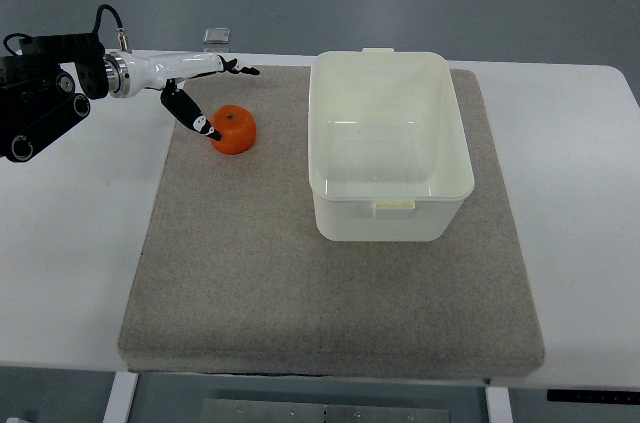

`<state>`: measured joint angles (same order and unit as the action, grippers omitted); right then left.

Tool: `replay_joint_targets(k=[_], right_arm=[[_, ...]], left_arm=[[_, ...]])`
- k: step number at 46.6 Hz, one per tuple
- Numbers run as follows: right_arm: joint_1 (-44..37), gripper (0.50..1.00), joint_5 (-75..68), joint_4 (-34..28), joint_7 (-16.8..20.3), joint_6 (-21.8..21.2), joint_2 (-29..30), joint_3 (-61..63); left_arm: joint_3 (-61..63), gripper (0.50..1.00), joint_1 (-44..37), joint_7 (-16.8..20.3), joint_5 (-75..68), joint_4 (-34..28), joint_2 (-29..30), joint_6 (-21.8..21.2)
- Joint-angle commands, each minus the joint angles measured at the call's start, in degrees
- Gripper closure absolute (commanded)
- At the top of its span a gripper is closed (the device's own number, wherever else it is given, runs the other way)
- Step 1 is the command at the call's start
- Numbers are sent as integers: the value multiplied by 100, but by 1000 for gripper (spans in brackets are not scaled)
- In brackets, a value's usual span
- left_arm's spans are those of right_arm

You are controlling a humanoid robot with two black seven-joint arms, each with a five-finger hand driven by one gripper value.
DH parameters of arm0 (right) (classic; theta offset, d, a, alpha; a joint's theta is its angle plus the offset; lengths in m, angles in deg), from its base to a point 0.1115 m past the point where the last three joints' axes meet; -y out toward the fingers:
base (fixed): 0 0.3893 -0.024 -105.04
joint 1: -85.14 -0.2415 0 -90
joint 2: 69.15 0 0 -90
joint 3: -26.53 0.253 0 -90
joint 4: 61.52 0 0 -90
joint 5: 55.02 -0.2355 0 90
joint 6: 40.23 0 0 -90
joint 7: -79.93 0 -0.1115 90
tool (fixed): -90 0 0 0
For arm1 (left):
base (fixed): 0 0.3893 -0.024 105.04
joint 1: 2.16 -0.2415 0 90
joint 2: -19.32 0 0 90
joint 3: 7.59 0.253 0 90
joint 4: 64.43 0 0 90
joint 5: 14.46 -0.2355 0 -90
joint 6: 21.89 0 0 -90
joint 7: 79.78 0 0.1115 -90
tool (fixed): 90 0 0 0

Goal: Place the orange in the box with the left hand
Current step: 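Reach the open left hand over the orange, then close the left hand's fingers around the orange and lift it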

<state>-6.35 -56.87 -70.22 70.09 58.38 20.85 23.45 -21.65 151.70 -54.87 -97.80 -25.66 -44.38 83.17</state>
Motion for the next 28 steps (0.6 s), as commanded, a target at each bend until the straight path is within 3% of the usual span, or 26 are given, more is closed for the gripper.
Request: replay_joint_targets(k=[1,21,28], right_arm=[[0,574,0,0,0,0,0,0],[0,574,0,0,0,0,0,0],[0,574,0,0,0,0,0,0]], left_arm=[[0,508,-5,-3,-200,-19,-21,-11],[272,508,-5,-30,-402,-177,-354,-170],[281,512,-75,-30,-411,-177,-354,-635]])
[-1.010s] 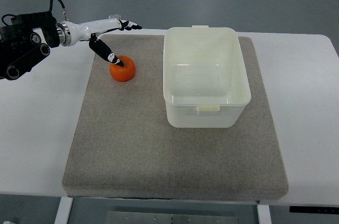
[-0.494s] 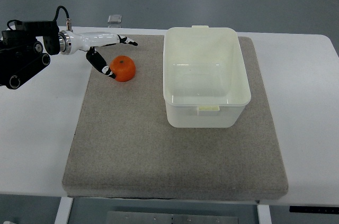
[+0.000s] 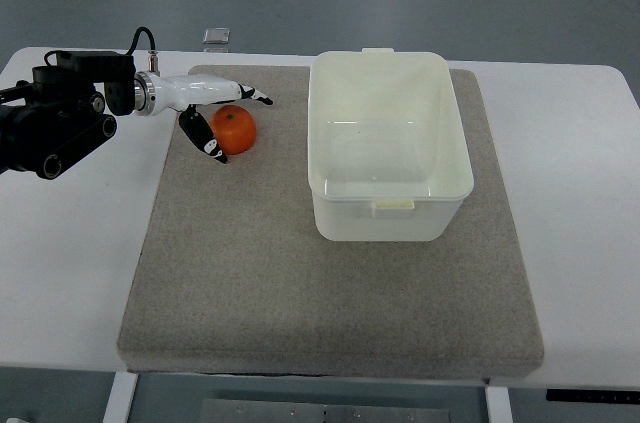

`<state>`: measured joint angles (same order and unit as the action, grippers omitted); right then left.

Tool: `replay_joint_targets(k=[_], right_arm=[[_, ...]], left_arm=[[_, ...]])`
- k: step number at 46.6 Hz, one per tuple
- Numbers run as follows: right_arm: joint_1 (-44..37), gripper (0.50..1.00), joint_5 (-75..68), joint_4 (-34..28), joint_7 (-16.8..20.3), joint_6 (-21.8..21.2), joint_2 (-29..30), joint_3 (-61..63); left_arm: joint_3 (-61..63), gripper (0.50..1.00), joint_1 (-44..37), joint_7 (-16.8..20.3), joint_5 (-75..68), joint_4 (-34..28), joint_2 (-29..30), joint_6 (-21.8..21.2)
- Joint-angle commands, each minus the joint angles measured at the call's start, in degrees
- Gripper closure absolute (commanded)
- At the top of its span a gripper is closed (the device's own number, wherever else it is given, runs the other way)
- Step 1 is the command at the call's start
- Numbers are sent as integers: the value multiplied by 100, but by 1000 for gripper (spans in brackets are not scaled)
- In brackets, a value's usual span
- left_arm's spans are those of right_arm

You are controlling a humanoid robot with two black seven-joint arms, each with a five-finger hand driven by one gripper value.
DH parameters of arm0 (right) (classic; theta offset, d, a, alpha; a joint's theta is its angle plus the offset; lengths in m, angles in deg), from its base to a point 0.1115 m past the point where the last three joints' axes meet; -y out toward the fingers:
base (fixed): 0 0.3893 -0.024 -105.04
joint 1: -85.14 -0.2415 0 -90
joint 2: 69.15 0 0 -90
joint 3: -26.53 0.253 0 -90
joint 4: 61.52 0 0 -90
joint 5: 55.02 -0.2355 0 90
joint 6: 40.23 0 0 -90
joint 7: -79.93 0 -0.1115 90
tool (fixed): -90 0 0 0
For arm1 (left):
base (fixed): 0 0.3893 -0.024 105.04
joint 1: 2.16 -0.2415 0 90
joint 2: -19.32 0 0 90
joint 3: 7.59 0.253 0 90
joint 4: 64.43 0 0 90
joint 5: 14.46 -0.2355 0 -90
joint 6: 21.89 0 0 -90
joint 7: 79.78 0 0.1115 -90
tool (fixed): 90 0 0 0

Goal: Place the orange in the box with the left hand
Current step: 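Close the left hand's fingers around the orange and lift it, then carry the orange with the left hand over the white box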

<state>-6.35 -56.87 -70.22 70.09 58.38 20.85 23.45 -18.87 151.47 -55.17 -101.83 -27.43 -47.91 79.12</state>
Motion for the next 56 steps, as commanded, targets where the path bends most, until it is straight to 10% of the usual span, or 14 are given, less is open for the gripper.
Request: replay_joint_targets(k=[1,11,28,34,56], right_arm=[[0,574,0,0,0,0,0,0],[0,574,0,0,0,0,0,0],[0,574,0,0,0,0,0,0],[0,574,0,0,0,0,0,0],[0,574,0,0,0,0,0,0]], left_arm=[[4,512,-70,0,-17,0,-1,-283],[4,572,-88,0,-351,0,-1,-371],[4,812,-88,9,-518,0,17,-363],[4,1000,-44,0,-536,0,43,-363],[-111,1000,650,27,-114,360,552,-275]])
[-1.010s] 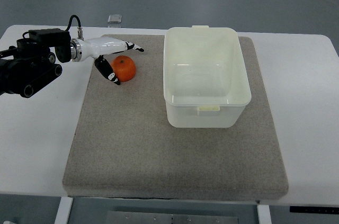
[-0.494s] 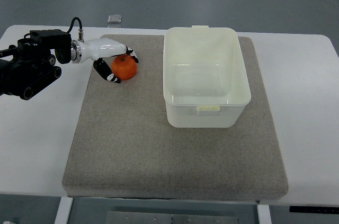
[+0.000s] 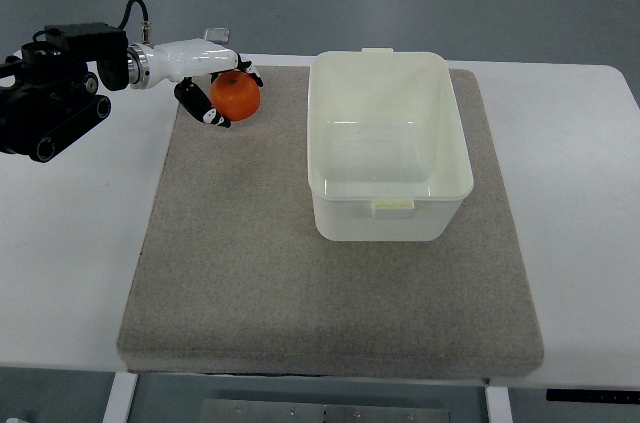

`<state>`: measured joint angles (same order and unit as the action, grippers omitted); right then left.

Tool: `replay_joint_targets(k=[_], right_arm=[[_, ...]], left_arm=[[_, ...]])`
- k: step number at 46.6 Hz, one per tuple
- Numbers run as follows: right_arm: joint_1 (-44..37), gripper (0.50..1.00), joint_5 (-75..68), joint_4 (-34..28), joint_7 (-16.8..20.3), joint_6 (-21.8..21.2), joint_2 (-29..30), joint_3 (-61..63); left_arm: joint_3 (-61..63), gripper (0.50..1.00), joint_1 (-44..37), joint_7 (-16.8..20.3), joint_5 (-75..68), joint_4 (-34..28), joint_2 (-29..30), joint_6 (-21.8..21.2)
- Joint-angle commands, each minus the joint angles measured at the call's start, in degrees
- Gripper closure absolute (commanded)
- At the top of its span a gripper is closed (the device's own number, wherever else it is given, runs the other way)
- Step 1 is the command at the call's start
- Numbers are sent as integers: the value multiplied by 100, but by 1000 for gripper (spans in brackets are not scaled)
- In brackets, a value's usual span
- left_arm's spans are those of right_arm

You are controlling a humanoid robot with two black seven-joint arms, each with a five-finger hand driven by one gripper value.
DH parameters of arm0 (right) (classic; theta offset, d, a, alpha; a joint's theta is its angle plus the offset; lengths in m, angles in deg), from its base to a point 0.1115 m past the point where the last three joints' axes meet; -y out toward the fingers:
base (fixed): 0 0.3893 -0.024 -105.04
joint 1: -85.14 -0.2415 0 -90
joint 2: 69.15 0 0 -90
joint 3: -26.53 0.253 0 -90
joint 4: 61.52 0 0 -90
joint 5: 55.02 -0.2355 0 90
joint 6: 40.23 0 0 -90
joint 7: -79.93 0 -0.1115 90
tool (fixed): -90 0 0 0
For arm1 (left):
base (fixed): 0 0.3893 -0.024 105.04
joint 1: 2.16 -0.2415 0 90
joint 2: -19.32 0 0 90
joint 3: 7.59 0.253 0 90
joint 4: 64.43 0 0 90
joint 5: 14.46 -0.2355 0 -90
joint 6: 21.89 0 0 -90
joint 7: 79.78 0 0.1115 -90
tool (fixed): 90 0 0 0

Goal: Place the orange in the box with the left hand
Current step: 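Carry the orange with the left hand over the white box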

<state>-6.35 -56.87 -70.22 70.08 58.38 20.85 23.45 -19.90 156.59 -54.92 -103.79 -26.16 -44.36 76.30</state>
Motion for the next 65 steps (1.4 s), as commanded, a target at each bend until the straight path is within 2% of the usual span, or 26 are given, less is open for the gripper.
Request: replay_joint_targets(k=[1,8,16,23,41,44,59,65], right_arm=[[0,574,0,0,1,0,0,0],[0,574,0,0,1,0,0,0],[0,574,0,0,1,0,0,0],[0,574,0,0,1,0,0,0],[0,574,0,0,1,0,0,0],[0,574,0,0,1,0,0,0],[0,574,0,0,1,0,0,0],[0,574,0,0,1,0,0,0]], left_arm=[[-8,1000,183,2,109,328,267,7],[-78,1000,464,2,197,1040,645,130],[-719,1000,534,2,180,1752,733,736],[-843,1000,859,-15,197,2052,663,1097],[-764,1000,965,-103,-303,2043,-532,1123],[-746,1000,930,-209,-549,2017,-734,1097],[-685,1000,491,-595,-1173,1876,-1270,1079],[-676,1000,324,-718,-1297,1876,-1350,921]])
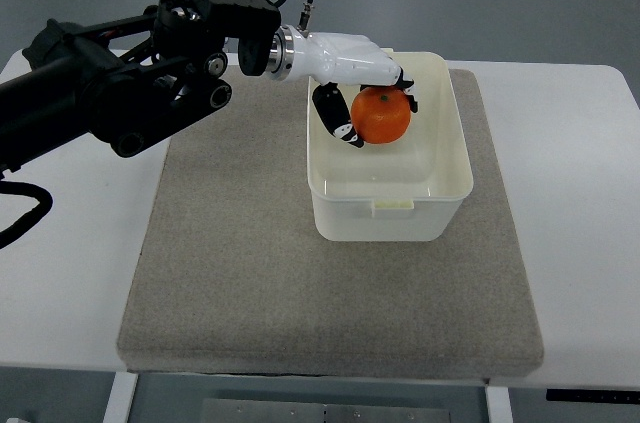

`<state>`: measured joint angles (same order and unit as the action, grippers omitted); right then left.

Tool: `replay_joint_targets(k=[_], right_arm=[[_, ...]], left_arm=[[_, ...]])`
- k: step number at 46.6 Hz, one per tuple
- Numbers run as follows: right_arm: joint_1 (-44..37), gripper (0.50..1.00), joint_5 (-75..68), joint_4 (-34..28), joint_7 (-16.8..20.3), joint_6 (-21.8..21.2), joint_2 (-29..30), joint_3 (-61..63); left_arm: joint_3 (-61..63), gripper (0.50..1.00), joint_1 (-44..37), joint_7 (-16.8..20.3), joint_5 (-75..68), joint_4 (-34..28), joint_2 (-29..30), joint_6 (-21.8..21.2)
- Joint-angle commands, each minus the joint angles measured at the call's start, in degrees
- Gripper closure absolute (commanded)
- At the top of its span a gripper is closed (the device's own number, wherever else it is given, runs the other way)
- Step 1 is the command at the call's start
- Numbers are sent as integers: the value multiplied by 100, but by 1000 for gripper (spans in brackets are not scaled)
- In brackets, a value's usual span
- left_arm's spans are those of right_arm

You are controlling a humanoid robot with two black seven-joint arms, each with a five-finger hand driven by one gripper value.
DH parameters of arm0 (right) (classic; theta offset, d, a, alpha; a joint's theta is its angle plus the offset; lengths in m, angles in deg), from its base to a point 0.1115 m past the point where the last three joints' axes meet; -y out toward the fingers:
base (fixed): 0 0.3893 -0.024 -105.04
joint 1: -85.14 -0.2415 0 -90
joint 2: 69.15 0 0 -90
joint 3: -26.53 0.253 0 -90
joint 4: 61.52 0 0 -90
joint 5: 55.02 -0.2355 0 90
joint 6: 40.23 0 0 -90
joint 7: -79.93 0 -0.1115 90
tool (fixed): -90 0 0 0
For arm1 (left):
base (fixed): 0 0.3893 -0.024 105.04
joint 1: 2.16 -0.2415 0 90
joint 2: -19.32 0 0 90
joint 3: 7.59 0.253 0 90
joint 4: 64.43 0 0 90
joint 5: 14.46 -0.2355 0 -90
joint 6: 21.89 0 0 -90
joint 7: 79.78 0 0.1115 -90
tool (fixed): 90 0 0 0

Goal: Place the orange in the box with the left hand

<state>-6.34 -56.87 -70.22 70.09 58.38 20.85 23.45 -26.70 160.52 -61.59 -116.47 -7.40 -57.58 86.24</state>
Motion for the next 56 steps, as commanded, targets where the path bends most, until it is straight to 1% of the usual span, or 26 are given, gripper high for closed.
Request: replay_joint_targets(k=[1,12,14,15,16,17,18,20,21,24,26,27,31,44,52,56], right_arm=[[-1,574,0,0,0,0,0,0],[-1,574,0,0,0,0,0,0],[-1,574,0,0,0,0,0,0],[-1,574,0,0,0,0,0,0],[-1,574,0,0,0,9,0,0],[-1,574,0,0,0,0,0,0],[-1,574,0,0,0,0,0,0],[-1,574,0,0,0,0,0,0],[-1,574,0,0,0,0,0,0],[-1,574,0,0,0,0,0,0],[-1,574,0,0,0,0,0,0],[-1,574,0,0,0,0,0,0],[-1,574,0,0,0,0,0,0],[-1,574,0,0,0,0,0,0],[-1,574,0,0,0,0,0,0],[-1,574,0,0,0,0,0,0]], left_arm=[[4,1000,-87,-78,-29,-8,-28,-73],[48,1000,-211,-166,-29,-8,-98,-91],[48,941,-237,-166,-29,-8,-107,-99],[48,903,-254,-175,-29,-8,-107,-99],[48,851,-263,-175,-29,-8,-107,-99],[48,787,-272,-175,-29,-8,-115,-117],[40,738,-281,-175,-20,-8,-124,-134],[48,707,-290,-175,-20,-8,-124,-196],[48,682,-290,-175,-20,-8,-133,-213],[40,570,-290,-175,-20,-8,-142,-266],[40,523,-290,-175,-20,-8,-142,-293],[40,514,-290,-175,-20,-8,-142,-301],[40,506,-290,-175,-11,-8,-142,-310],[-136,504,-307,-175,295,18,-72,-328],[-496,504,-316,-166,1490,1,95,-363],[-514,504,-404,-158,2359,1,253,-687]])
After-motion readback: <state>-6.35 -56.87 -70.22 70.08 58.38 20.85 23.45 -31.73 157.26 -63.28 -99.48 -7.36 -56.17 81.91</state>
